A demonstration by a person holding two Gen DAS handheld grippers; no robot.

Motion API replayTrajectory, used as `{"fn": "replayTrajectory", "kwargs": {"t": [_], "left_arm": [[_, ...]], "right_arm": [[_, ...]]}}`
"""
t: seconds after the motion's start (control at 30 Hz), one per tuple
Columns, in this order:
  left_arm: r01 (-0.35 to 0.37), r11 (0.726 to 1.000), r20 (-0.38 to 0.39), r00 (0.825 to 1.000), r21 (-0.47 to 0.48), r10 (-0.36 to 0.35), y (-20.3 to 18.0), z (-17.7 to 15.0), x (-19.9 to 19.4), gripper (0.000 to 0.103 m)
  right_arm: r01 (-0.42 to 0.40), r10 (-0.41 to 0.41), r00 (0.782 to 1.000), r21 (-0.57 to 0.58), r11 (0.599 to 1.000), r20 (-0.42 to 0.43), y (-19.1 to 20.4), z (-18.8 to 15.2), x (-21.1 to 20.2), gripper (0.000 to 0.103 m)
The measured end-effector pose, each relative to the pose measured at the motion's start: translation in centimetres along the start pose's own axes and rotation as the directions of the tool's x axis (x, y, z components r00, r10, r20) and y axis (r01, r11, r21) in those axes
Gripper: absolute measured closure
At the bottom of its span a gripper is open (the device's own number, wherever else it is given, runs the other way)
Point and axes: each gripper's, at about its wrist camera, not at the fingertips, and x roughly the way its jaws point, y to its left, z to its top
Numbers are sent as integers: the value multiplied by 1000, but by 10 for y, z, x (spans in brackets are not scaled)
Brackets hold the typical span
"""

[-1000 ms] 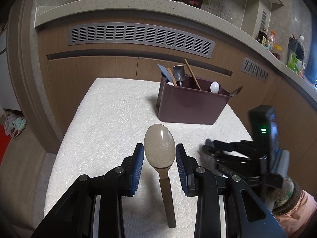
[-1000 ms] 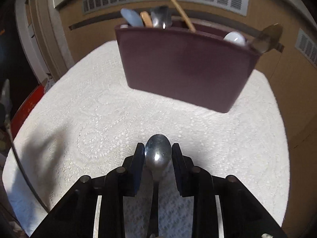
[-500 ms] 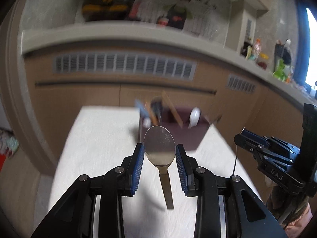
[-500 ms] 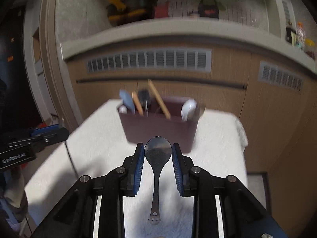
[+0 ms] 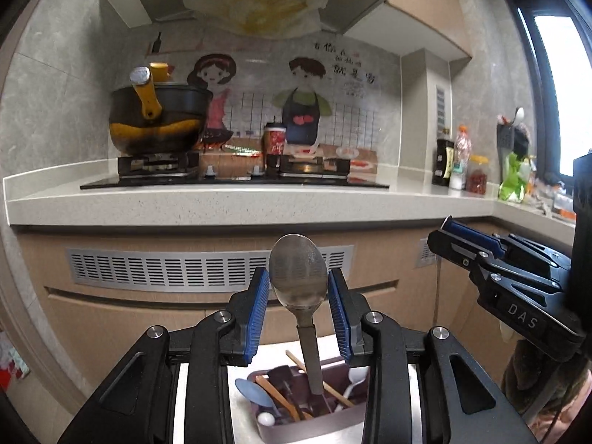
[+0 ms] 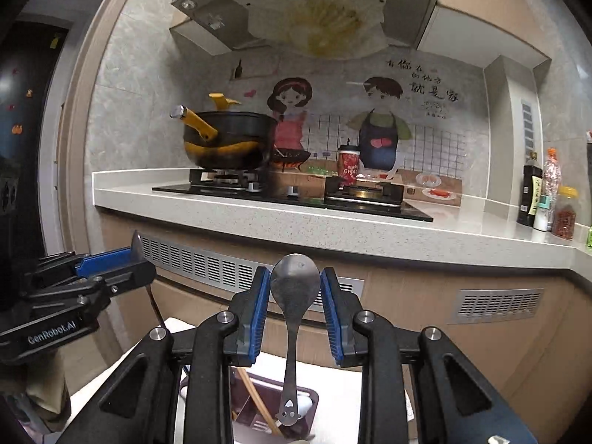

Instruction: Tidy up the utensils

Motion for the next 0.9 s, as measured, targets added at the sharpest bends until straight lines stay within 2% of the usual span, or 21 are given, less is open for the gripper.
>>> {"fn": "replayTrajectory", "kwargs": {"t": [0.33, 0.5, 0.57, 0.63, 0.67, 0.7, 0.83, 0.87, 0.9], "left_arm": [[-4, 1000, -103, 995, -17, 2, 10, -34, 48, 69], [-3, 999, -186, 983, -38, -4, 10, -61, 74, 69], [8, 999, -240, 971, -44, -19, 10, -73, 87, 67], [16, 998, -281, 959, -64, -34, 12, -83, 101, 60], [15, 997, -299, 954, -76, -37, 14, -89, 106, 53], [9, 996, -312, 950, -90, -36, 17, -93, 110, 50], [-20, 991, -308, 951, -133, -22, 24, -100, 94, 50], [-35, 990, -296, 955, -139, -8, 25, -100, 84, 47], [-55, 988, -285, 958, -141, 13, 25, -101, 73, 40]], "right_arm": [[-19, 23, 993, 36, 999, -118, 0, -44, 52, 77], [-31, 44, 978, 65, 997, -205, 3, -75, 75, 77], [-48, 68, 964, 80, 996, -259, 4, -88, 86, 76], [-78, 110, 936, 106, 991, -335, 4, -101, 98, 70], [-81, 121, 921, 123, 989, -370, 2, -107, 102, 53], [-56, 104, 919, 134, 989, -381, 0, -112, 104, 46], [-2, 55, 926, 142, 990, -373, -10, -117, 87, 40], [7, 42, 933, 135, 991, -357, -11, -116, 76, 36], [17, 28, 939, 128, 992, -343, -12, -115, 66, 28]]}}
